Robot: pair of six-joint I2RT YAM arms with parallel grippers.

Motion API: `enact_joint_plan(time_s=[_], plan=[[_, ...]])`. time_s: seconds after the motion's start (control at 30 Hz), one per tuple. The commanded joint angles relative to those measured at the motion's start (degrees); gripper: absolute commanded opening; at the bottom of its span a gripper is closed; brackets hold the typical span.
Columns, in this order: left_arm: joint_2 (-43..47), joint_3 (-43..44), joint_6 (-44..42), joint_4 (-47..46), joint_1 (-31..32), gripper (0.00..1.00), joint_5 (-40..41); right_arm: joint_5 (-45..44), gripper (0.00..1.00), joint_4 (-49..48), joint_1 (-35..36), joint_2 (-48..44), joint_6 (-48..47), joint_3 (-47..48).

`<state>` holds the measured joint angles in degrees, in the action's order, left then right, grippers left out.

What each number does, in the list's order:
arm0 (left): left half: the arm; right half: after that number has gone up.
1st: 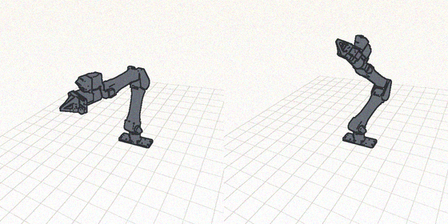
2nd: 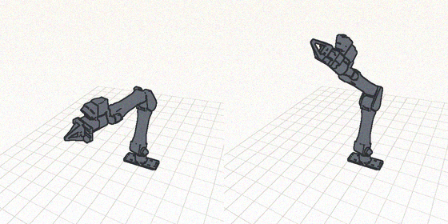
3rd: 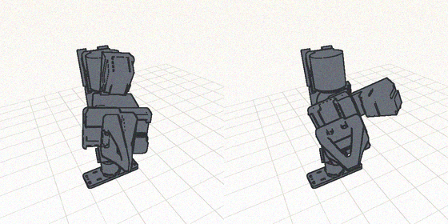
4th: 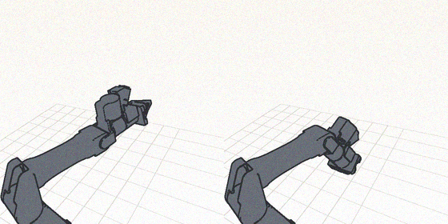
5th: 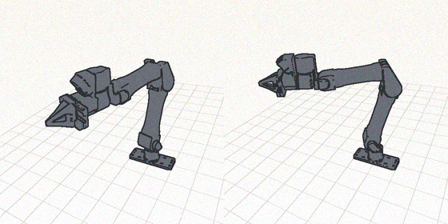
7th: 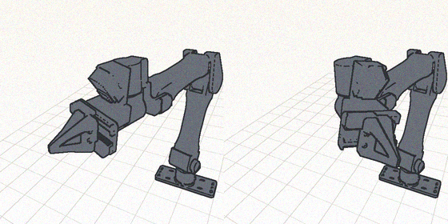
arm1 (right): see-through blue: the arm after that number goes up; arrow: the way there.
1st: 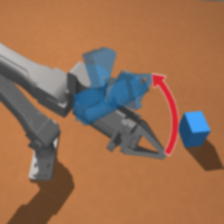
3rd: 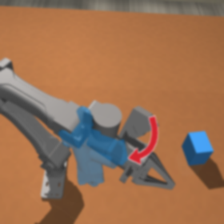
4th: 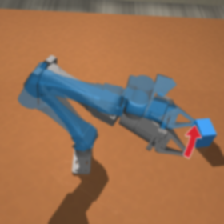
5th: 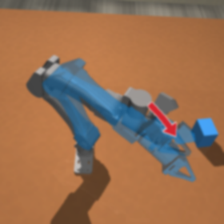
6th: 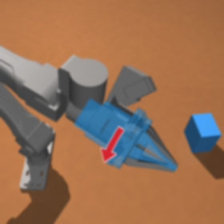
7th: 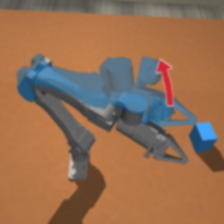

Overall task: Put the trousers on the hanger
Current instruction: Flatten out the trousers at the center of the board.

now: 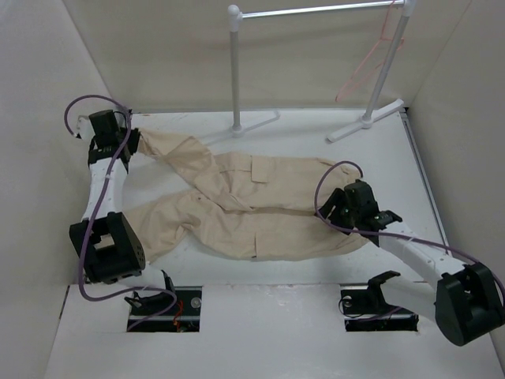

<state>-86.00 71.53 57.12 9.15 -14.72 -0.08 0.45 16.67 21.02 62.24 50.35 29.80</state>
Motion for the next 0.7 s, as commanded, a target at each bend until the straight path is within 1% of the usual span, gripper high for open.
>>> enact_joint_plan(time_s=[0.0,0.07,0.13,0.2,0.33,0.4,0.47,0.57,0.67], plan=[[-0.5,3.3,1.4,3.4,-0.1,0.06,-4.8,-0.7,0.7,-0.2,-0.9,-2.0,-0.4,0.9],[-0.5,6.7,1.4,2.8,0.2,0.06,-8.5,-0.7,0.7,-0.2,-1.5,-2.6,-0.4,0.9],[-2.1,12.4,1.3,3.4,0.6,0.05,-13.5,-0.6,0.7,-0.6,-2.0,-2.5,-0.6,0.9],[-3.8,18.5,1.4,4.2,3.2,0.05,-17.9,-0.5,0.7,-0.9,-2.4,-1.6,-1.0,1.3],[-5.8,29.4,0.6,5.8,10.1,0.05,-21.2,-0.4,0.71,-1.6,-6.3,-1.0,-0.7,2.4],[-5.9,32.3,0.1,5.2,11.2,0.05,-22.6,-0.1,0.71,-1.7,-8.9,-0.4,-0.9,4.6],[-4.6,31.4,-1.0,4.3,10.0,0.05,-23.1,-0.3,0.72,-1.6,-11.6,1.3,-1.1,7.4],[-1.5,22.8,-1.0,3.0,3.5,0.05,-24.2,-1.1,0.72,-1.9,-16.9,6.2,-2.6,13.8],[1.6,11.7,-0.7,0.3,-1.9,0.05,-24.4,-3.0,0.64,-3.0,-21.5,14.5,-6.1,21.7]])
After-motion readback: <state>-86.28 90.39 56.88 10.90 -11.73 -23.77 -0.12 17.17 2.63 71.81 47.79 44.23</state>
